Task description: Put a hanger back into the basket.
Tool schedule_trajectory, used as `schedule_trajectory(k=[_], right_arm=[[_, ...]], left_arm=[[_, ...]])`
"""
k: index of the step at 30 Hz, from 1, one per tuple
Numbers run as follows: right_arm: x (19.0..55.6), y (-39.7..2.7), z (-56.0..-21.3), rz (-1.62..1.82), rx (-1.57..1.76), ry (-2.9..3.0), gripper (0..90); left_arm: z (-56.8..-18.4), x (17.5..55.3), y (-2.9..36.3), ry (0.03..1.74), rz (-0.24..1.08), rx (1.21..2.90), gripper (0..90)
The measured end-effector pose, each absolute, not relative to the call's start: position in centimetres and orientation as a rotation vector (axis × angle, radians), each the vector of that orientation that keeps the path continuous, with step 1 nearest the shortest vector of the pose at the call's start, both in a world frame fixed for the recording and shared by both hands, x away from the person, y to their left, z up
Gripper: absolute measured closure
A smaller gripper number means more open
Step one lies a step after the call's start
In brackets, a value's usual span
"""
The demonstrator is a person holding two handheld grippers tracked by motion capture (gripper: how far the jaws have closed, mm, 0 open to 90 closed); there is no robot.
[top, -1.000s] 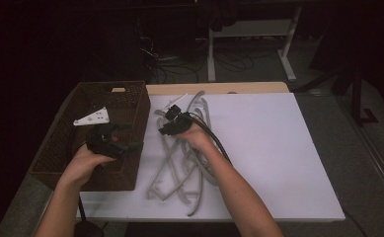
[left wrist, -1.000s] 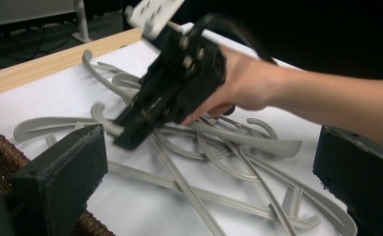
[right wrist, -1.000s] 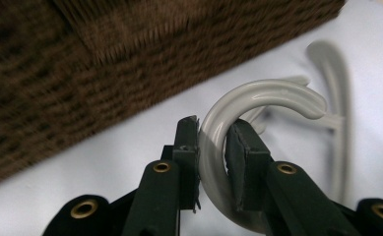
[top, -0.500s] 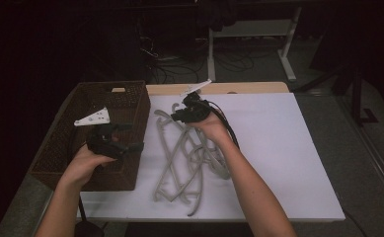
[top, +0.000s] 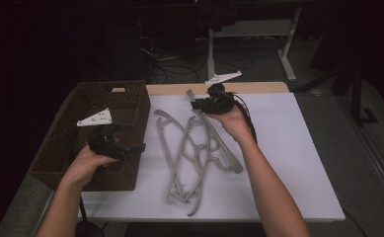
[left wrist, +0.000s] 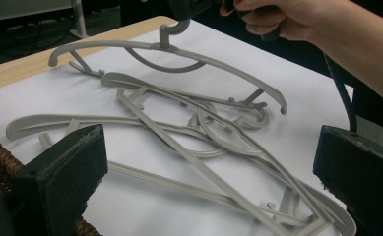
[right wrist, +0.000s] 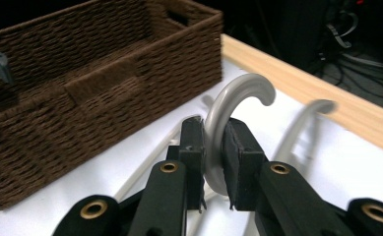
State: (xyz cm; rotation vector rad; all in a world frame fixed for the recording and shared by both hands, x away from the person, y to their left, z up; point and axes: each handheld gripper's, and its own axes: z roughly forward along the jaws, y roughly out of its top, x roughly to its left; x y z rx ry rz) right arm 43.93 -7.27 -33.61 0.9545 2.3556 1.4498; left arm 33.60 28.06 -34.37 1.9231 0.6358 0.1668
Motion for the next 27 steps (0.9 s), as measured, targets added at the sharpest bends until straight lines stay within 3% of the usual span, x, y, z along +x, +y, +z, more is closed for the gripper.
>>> schedule_trajectory(k=[27], right_arm=[[44.1,-11.4,-32.0,1.423,1.087,2.18,83.6]], left_arm=[[-34.4,33.7,28.1,0.636,0.169,1.923,0.0]])
